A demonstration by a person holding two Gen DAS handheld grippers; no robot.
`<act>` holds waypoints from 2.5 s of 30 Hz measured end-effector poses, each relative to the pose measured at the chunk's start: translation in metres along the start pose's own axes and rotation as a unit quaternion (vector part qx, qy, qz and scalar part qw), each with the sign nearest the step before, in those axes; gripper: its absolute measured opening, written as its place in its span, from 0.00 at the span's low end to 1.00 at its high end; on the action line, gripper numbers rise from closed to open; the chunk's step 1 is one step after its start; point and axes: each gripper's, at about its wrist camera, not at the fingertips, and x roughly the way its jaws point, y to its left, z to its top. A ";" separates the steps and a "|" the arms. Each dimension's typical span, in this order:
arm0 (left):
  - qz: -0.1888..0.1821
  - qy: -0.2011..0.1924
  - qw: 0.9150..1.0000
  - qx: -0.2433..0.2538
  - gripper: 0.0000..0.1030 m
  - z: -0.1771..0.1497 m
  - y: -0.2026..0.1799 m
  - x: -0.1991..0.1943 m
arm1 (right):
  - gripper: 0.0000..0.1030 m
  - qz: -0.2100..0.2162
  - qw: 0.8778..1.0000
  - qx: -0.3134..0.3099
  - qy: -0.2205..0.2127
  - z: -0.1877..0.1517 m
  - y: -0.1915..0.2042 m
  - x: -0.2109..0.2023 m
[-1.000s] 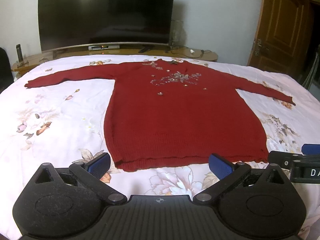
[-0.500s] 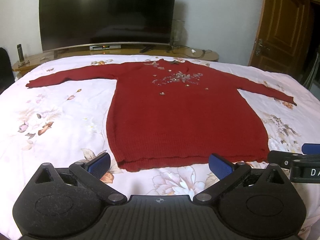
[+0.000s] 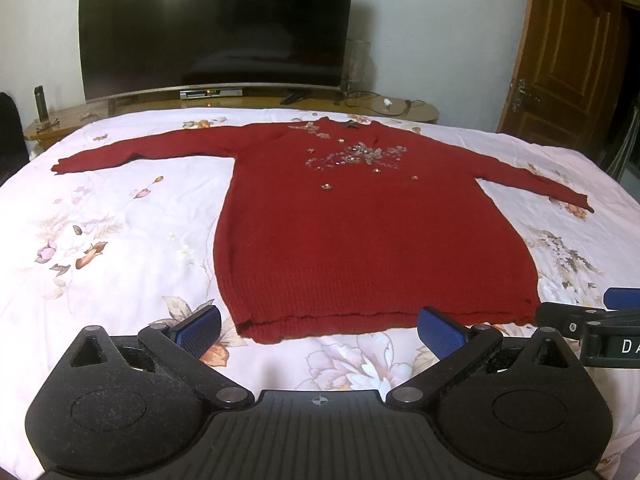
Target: Fold small clothes
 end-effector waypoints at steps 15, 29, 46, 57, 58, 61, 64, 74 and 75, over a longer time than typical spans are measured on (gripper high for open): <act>0.000 0.003 1.000 0.001 1.00 0.001 0.002 0.003 | 0.99 -0.002 1.000 0.000 0.002 0.001 0.002 0.001; 0.000 0.006 1.000 0.002 1.00 -0.001 0.002 0.004 | 0.99 -0.003 1.000 0.001 0.003 0.000 0.003 0.000; -0.050 0.016 0.998 -0.030 1.00 0.006 0.012 0.019 | 0.99 0.030 0.999 0.032 0.001 0.002 -0.005 0.005; -0.074 -0.035 0.995 -0.053 1.00 0.068 0.016 0.093 | 0.70 0.043 0.981 0.182 -0.060 0.032 -0.105 0.032; -0.072 -0.038 0.995 -0.064 1.00 0.075 0.017 0.102 | 0.68 0.037 0.978 0.193 -0.069 0.040 -0.116 0.037; -0.053 -0.050 0.994 -0.077 1.00 0.095 0.017 0.130 | 0.63 0.018 0.972 0.213 -0.096 0.060 -0.152 0.053; 0.000 -0.058 0.996 -0.069 1.00 0.110 0.015 0.159 | 0.63 -0.005 0.963 0.244 -0.117 0.080 -0.195 0.080; 0.069 -0.027 0.993 -0.093 1.00 0.141 0.043 0.248 | 0.51 -0.058 0.898 0.418 -0.128 0.107 -0.360 0.199; 0.075 -0.023 0.993 -0.091 1.00 0.143 0.044 0.253 | 0.51 -0.058 0.887 0.440 -0.129 0.106 -0.375 0.212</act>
